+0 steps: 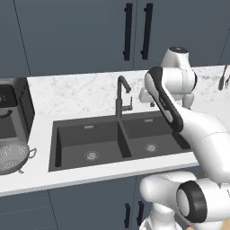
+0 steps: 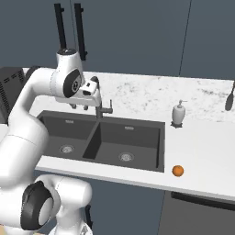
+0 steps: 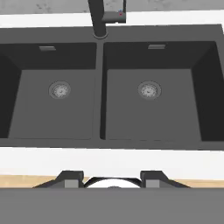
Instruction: Put the colander in the sink, put the tangerine in the colander, and turn on the sink faucet and pour water over the colander.
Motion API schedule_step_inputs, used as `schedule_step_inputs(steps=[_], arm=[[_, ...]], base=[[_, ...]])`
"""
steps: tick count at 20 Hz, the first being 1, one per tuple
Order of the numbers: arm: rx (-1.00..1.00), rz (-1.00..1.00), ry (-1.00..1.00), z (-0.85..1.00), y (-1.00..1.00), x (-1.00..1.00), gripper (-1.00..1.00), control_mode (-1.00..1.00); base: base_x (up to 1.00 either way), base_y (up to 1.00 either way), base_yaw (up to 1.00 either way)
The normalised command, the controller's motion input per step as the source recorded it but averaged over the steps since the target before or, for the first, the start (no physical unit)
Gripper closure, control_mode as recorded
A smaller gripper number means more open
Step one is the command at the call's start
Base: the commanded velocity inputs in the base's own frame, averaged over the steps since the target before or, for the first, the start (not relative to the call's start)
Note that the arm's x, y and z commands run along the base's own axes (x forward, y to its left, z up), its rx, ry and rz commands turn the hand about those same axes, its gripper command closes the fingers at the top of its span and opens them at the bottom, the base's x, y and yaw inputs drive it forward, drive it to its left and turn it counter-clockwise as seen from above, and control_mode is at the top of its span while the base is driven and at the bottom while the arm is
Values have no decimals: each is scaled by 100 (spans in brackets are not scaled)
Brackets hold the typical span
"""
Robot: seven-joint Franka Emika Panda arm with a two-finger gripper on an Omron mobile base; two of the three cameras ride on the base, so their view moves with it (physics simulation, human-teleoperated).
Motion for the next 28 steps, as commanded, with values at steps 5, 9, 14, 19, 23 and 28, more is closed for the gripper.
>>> schedule_step_inputs(steps=[5,9,14,19,23,28], arm=[[0,0,-9,0,7,-21,-100,-100],[0,0,-16,0,58,-39,-100,-100],[0,0,-4,0,76,-39,-100,-100],[0,-2,1,-3,81,-24,-100,-100],[0,-5,9,-9,93,-3,-100,-100],[1,-2,11,-10,89,-3,-100,-100]], base=[[0,0,0],[0,0,0],[0,0,0],[0,0,0],[0,0,0],[0,0,0]])
